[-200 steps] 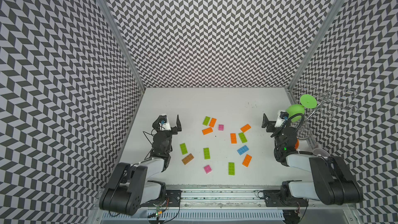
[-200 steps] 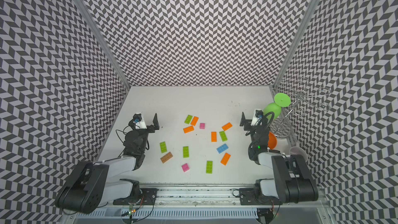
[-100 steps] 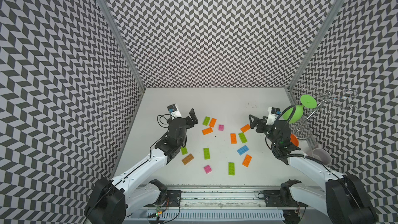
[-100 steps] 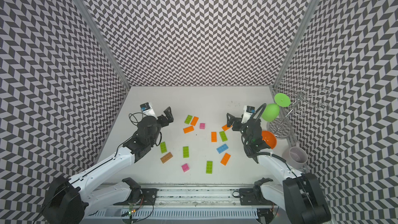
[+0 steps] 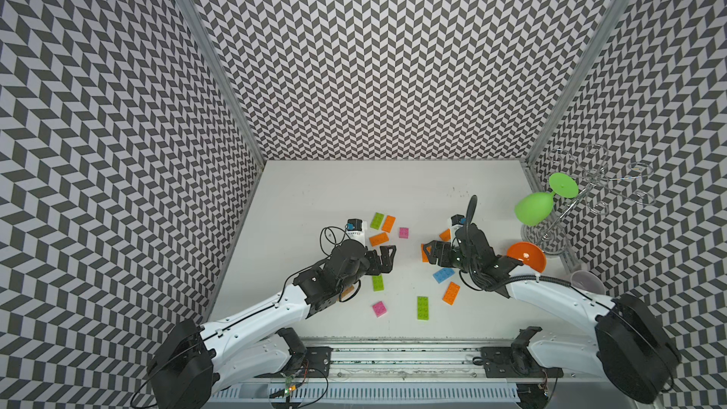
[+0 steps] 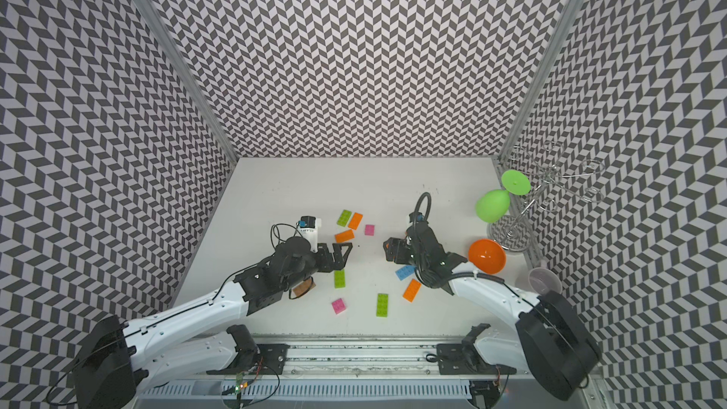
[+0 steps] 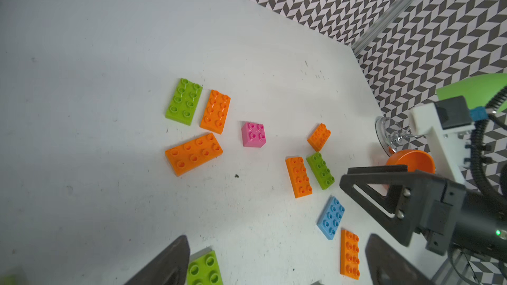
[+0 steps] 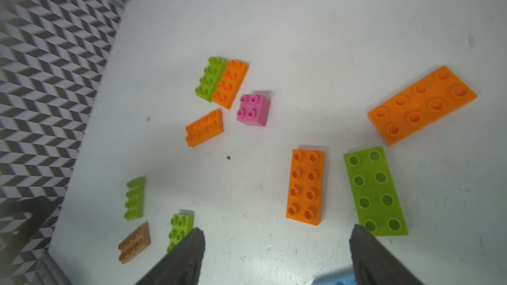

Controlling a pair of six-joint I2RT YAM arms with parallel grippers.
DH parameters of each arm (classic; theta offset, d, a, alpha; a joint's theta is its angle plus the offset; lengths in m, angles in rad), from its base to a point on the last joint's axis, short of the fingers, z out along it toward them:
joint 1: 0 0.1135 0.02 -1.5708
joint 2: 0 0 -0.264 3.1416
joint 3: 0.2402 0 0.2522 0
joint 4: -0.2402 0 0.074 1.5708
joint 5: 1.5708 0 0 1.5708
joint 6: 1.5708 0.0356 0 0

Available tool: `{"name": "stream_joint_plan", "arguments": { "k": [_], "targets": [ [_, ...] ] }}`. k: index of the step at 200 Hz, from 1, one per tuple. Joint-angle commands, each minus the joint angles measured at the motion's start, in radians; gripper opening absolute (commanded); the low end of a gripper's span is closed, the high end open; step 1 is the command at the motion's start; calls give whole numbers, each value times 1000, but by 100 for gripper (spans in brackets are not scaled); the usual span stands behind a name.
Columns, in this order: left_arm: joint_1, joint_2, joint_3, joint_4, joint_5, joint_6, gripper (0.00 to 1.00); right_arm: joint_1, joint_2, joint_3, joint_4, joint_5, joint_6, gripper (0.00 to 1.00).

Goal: Assemble a small pinwheel with lego
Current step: Adjust the lego brick at the center of the board.

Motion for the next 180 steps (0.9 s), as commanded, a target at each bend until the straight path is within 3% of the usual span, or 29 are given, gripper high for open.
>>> {"name": "stream_joint_plan", "arguments": {
  "k": [1, 51, 139, 180],
  "targets": [
    [17, -11, -25, -6, 39, -16, 100, 31, 91, 101, -133, 43, 24, 72],
    [172, 60, -15, 75, 242, 76, 99, 41, 292, 293, -281, 102, 7, 64],
    [237, 79, -13, 73, 238, 97, 98, 51, 454, 385, -367, 118, -20, 61],
    [260, 71, -16, 52, 238, 100, 98, 52, 505, 406, -385, 145, -31, 52]
  ]
}}
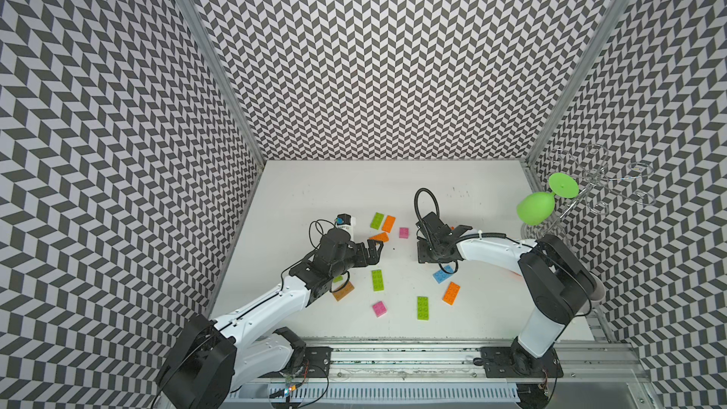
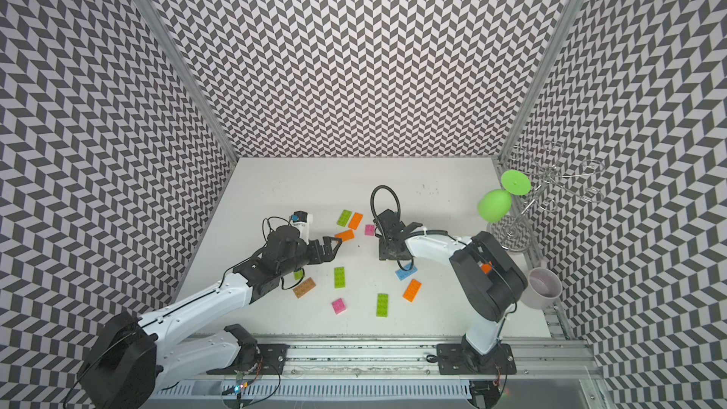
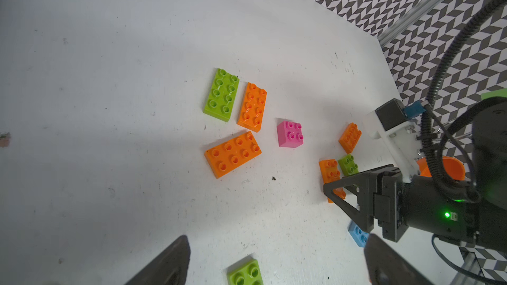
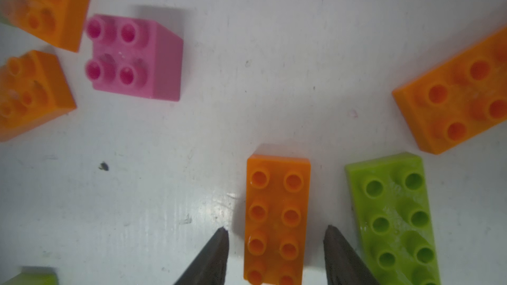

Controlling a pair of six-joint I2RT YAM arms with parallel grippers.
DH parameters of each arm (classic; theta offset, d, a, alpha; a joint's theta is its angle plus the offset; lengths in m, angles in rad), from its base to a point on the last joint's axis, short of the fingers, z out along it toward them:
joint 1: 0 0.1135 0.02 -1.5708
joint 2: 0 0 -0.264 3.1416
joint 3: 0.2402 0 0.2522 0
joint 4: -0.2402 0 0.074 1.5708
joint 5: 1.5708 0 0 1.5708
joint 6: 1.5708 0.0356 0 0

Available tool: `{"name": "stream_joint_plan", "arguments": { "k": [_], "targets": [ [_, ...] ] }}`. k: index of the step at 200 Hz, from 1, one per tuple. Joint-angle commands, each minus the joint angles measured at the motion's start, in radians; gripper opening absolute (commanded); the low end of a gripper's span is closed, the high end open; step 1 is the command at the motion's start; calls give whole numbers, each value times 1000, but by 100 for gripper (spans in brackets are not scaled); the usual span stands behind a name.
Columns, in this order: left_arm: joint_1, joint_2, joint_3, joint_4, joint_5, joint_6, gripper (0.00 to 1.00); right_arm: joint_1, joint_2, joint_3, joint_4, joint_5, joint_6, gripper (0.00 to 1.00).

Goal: Assemble a small pinwheel with lego
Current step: Adjust the lego brick at the center of the board.

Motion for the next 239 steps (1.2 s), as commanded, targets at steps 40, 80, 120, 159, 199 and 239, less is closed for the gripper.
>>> {"name": "stream_joint_plan", "arguments": {
  "k": [40, 80, 120, 159, 199, 239],
  "targets": [
    [32, -20, 19, -32, -33, -20, 100, 18, 84, 44, -70, 39, -28, 38],
    [49, -63, -5, -45, -70, -74, 100, 72, 84, 38, -86, 37, -42, 30],
    [92, -72, -26, -47, -2, -42, 100, 175, 86, 50, -79, -9, -1, 30],
    [109, -104, -39, -61, 17, -22, 100, 225, 104, 50, -73, -23, 42, 30],
    [119, -135, -64, -63, 34, -15, 100, 233, 102, 44, -80, -14, 52, 40],
    [137, -147, -69, -58, 65, -20, 100, 233, 58, 76, -96, 0, 64, 55]
  ]
}}
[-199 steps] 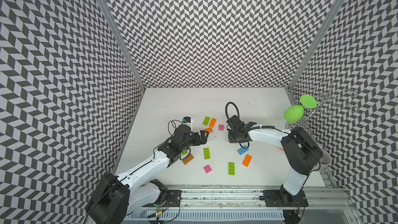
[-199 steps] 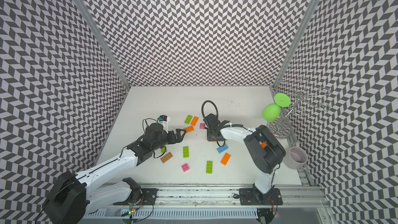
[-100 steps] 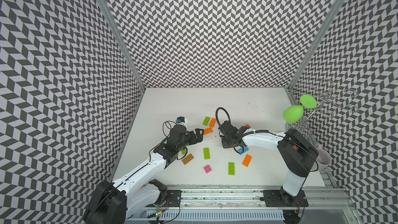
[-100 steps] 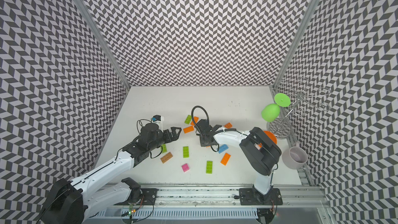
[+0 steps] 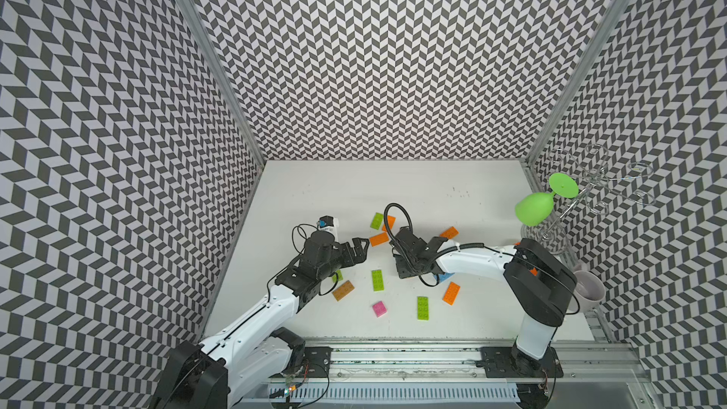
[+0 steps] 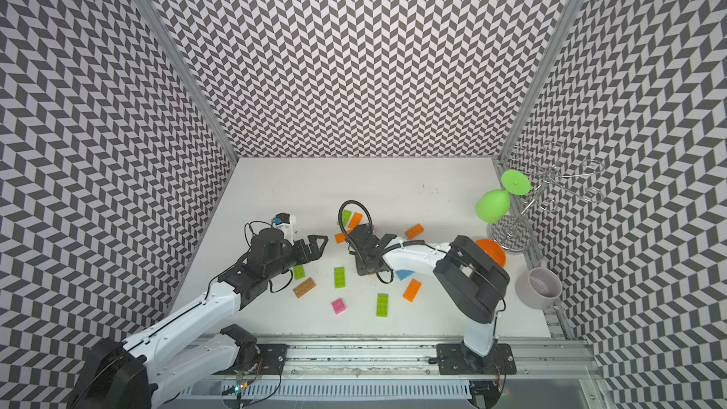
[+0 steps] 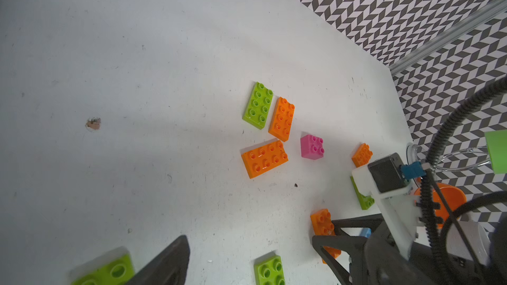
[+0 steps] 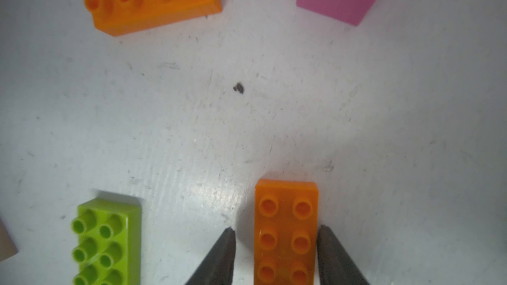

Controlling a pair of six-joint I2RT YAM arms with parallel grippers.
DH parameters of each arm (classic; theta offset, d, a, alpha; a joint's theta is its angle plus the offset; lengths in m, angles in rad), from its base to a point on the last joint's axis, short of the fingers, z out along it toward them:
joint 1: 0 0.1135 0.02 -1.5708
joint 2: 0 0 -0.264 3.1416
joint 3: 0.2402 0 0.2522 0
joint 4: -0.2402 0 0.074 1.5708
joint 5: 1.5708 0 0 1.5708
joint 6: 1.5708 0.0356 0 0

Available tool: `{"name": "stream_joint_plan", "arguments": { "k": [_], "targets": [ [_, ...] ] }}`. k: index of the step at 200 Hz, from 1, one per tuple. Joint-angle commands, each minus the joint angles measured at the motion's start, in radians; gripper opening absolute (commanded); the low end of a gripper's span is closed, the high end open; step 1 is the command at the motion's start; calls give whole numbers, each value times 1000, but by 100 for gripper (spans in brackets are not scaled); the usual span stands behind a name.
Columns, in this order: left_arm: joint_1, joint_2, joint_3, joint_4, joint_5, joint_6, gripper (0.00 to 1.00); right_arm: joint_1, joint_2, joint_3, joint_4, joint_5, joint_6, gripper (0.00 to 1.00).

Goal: Assemble a small pinwheel with lego
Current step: Adjust the lego brick at the center of the board, then assemble the lego brick at the center of the board.

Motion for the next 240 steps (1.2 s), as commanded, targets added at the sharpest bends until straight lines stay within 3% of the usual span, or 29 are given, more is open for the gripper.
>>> {"name": "stream_joint_plan", "arguments": {
  "k": [1, 48, 93, 156, 207, 240],
  "targets": [
    [14, -22, -5, -10, 31, 18, 100, 5, -2, 4, -72, -14, 33, 56],
    [18, -10, 2, 14, 64, 47, 99, 10, -194, -107, -55, 34, 113, 64],
    [-116, 120, 14, 150, 97, 36, 99, 102, -326, -222, -140, 53, 289, 63],
    [-126, 242, 0, 345, 180, -55, 98, 262, -333, -271, -156, 29, 477, 62],
    [-88, 251, -2, 329, 201, -23, 97, 281, -302, -279, -174, 14, 495, 60],
    [-71, 248, -16, 334, 214, -22, 96, 283, -279, -283, -167, 5, 491, 53]
  ]
}}
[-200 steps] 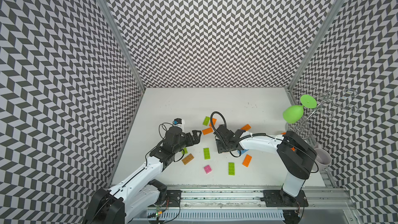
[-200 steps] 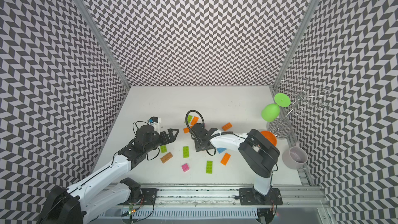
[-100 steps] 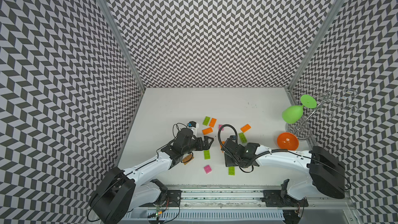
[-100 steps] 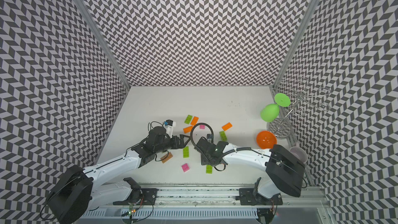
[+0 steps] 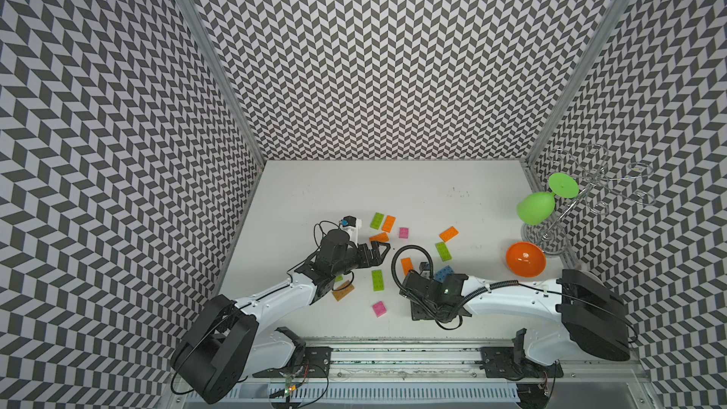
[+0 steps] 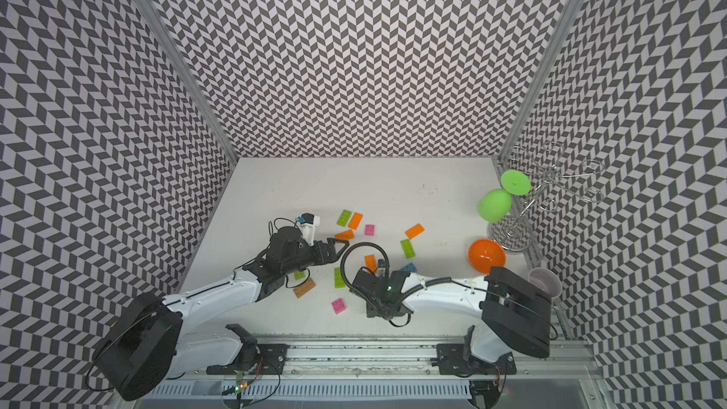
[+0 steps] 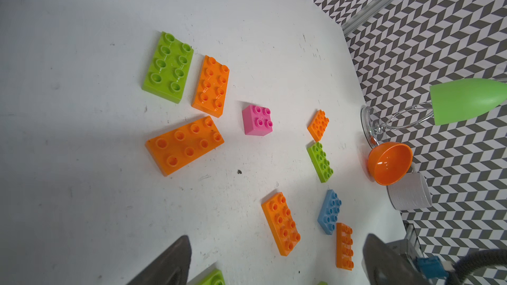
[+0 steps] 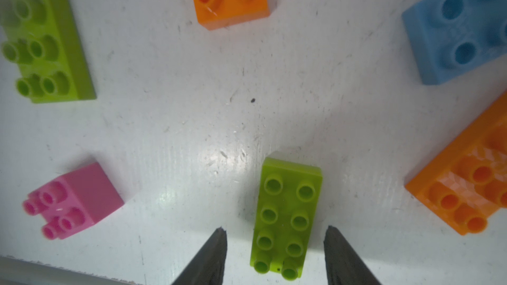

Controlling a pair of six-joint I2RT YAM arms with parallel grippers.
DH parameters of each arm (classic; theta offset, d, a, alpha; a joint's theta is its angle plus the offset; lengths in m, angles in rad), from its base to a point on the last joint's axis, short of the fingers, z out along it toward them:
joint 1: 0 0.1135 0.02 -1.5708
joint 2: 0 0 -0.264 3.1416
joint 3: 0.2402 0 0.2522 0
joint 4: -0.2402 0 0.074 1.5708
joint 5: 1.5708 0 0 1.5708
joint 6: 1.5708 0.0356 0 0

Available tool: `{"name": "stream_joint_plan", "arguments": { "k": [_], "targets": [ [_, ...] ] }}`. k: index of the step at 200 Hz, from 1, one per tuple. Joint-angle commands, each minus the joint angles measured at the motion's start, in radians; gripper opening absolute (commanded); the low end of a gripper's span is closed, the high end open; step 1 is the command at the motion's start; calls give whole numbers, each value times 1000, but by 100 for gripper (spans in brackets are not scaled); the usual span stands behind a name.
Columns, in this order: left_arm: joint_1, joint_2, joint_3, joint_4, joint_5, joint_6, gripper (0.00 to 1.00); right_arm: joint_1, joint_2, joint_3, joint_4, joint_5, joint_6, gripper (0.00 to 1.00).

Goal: Assemble a small pinwheel with lego
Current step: Assemble the lego brick at the center of the board.

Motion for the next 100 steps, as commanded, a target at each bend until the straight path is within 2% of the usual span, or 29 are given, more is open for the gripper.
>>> {"name": "stream_joint_plan", "arguments": {
  "k": [1, 35, 72, 100],
  "targets": [
    [11, -2, -14, 30, 24, 13, 96, 8, 24, -10, 1, -5, 25, 53],
    [21, -13, -29, 36, 27, 6, 96, 6, 63, -13, 6, -11, 17, 46],
    [44, -26, -39, 34, 39, 5, 96, 8, 72, -18, 8, -3, 10, 34],
    [67, -34, -44, 27, 43, 13, 96, 5, 70, -18, 84, 2, -109, 30]
  ]
}}
